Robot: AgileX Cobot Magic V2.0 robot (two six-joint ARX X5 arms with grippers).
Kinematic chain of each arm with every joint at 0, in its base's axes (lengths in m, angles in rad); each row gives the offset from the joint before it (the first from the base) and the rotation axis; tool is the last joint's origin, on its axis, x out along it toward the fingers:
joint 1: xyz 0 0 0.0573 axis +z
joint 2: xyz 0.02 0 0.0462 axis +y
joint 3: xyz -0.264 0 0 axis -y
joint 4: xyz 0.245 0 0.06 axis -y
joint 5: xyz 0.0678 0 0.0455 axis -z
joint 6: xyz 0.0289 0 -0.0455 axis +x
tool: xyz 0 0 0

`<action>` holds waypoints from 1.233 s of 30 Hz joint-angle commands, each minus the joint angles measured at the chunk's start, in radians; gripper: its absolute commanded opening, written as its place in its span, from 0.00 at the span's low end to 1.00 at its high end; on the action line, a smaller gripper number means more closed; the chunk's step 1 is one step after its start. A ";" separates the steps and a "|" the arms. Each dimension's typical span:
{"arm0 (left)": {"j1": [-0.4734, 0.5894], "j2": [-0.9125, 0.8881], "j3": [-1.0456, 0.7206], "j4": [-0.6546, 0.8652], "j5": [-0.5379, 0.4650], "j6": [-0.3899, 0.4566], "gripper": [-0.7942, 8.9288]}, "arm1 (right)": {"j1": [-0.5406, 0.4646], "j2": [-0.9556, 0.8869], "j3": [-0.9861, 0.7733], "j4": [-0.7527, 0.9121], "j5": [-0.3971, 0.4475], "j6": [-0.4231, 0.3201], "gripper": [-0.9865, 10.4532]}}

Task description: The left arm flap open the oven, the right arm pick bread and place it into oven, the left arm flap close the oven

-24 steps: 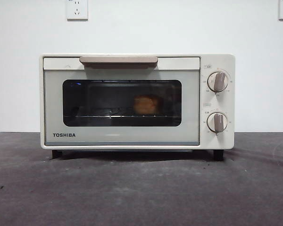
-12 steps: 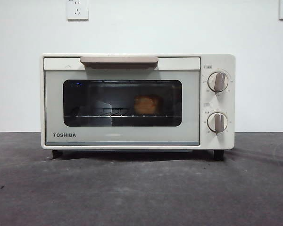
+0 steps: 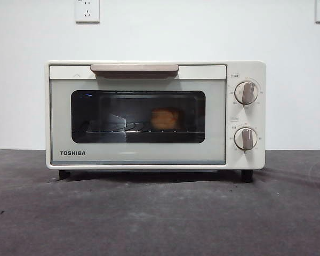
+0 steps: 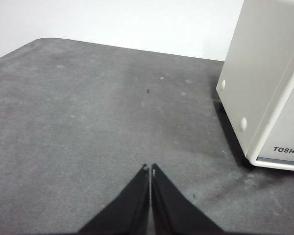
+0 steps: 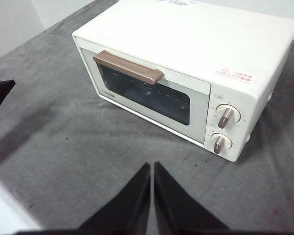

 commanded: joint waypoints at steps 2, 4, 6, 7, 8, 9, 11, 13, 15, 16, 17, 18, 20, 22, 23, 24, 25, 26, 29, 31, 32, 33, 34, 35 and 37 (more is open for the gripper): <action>0.002 -0.002 -0.021 -0.005 -0.006 0.008 0.10 | -0.111 -0.010 -0.018 0.039 -0.053 -0.009 0.09; 0.002 -0.002 -0.021 -0.004 -0.006 0.008 0.10 | -0.207 -0.033 -0.070 0.094 -0.076 -0.009 0.09; 0.002 -0.002 -0.021 -0.004 -0.005 0.008 0.10 | -0.307 -0.070 -0.149 0.170 -0.070 -0.014 0.09; 0.002 -0.002 -0.021 -0.005 -0.006 0.008 0.10 | -0.366 -0.098 -0.206 0.222 -0.068 -0.031 0.09; 0.002 -0.002 -0.021 -0.004 -0.005 0.008 0.10 | -0.410 -0.124 -0.256 0.266 -0.068 -0.045 0.09; 0.002 -0.002 -0.021 -0.004 -0.006 0.008 0.10 | -0.452 -0.152 -0.308 0.311 -0.071 -0.059 0.09; 0.002 -0.002 -0.021 -0.004 -0.005 0.008 0.10 | -0.537 -0.224 -0.426 0.420 -0.094 -0.104 0.09; 0.002 -0.002 -0.021 -0.004 -0.005 0.008 0.10 | -0.616 -0.301 -0.555 0.531 -0.138 -0.138 0.09; 0.002 -0.002 -0.021 -0.005 -0.005 0.008 0.10 | -0.679 -0.368 -0.663 0.620 -0.160 -0.147 0.09; 0.002 -0.002 -0.021 -0.004 -0.005 0.008 0.10 | -0.710 -0.404 -0.720 0.661 -0.160 -0.150 0.09; 0.002 -0.002 -0.021 -0.004 -0.005 0.008 0.10 | -0.731 -0.432 -0.760 0.677 -0.162 -0.156 0.09; 0.002 -0.002 -0.021 -0.004 -0.006 0.008 0.10 | -0.752 -0.462 -0.803 0.692 -0.162 -0.165 0.09; 0.002 -0.002 -0.021 -0.004 -0.006 0.008 0.10 | -0.780 -0.511 -0.867 0.697 -0.163 -0.182 0.09; 0.002 -0.002 -0.021 -0.004 -0.006 0.008 0.10 | -0.801 -0.559 -0.937 0.699 -0.163 -0.192 0.09; 0.002 -0.002 -0.021 -0.004 -0.005 0.008 0.10 | -0.805 -0.573 -0.958 0.699 -0.163 -0.196 0.09; 0.002 -0.002 -0.021 -0.004 -0.005 0.008 0.10 | -0.810 -0.591 -0.987 0.699 -0.163 -0.199 0.09; 0.002 -0.002 -0.021 -0.004 -0.006 0.008 0.10 | -0.812 -0.602 -1.006 0.701 -0.163 -0.199 0.09; 0.002 -0.002 -0.021 -0.004 -0.006 0.008 0.10 | -0.813 -0.617 -1.029 0.703 -0.163 -0.199 0.09; 0.002 -0.002 -0.021 -0.004 -0.005 0.008 0.10 | -0.813 -0.628 -1.075 0.706 -0.163 -0.199 0.09; 0.002 -0.002 -0.021 -0.004 -0.005 0.008 0.10 | -0.814 -0.628 -1.084 0.713 -0.162 -0.204 0.09; 0.002 -0.002 -0.021 -0.005 -0.006 0.008 0.10 | -0.814 -0.628 -1.085 0.718 -0.163 -0.213 0.09; 0.002 -0.002 -0.021 -0.003 -0.006 0.008 0.10 | -0.814 -0.628 -1.087 0.721 -0.161 -0.214 0.09; 0.002 -0.002 -0.021 -0.004 -0.005 0.008 0.10 | -0.814 -0.628 -1.087 0.721 -0.157 -0.215 0.09; 0.002 -0.002 -0.021 -0.004 -0.006 0.008 0.10 | -0.814 -0.628 -1.087 0.721 -0.155 -0.218 0.09; 0.002 -0.002 -0.021 -0.004 -0.005 0.008 0.10 | -0.814 -0.628 -1.088 0.727 -0.155 -0.218 0.09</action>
